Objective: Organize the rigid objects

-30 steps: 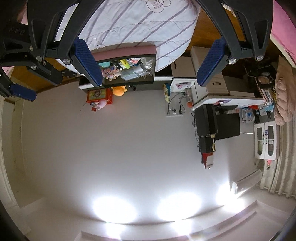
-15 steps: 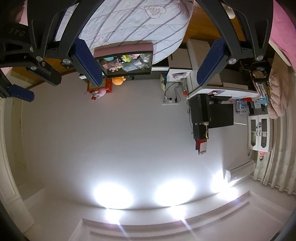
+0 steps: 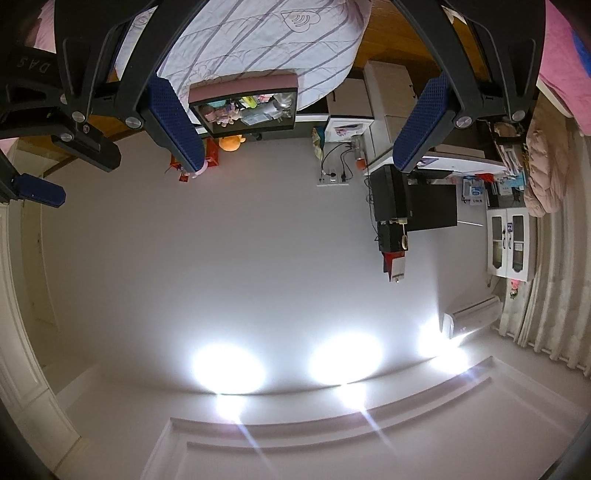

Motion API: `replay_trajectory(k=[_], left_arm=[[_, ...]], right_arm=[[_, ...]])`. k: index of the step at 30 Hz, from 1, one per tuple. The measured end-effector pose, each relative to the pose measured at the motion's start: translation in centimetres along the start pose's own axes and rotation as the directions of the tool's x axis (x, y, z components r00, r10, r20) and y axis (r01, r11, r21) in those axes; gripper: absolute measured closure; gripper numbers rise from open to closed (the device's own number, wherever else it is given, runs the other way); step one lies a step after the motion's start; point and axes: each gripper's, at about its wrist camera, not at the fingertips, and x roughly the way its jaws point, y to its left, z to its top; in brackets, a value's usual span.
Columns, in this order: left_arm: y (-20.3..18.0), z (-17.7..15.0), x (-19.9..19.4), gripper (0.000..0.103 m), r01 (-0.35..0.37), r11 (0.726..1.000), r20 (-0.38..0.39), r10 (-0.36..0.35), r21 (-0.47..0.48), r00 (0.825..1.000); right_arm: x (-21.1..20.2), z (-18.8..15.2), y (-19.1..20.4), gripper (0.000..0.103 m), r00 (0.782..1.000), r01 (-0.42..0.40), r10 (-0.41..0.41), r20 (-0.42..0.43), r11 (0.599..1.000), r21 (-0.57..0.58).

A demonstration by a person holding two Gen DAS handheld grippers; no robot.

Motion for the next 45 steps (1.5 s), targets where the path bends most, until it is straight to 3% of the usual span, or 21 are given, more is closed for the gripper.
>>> replay_trajectory(k=[45], left_arm=[[0.02,0.00,-0.08,0.000,-0.012,1.000,-0.001,0.012,0.002,1.000]], right_arm=[[0.22,0.05,0.10,0.016,1.000,0.006,-0.006,0.002,1.000,-0.008]])
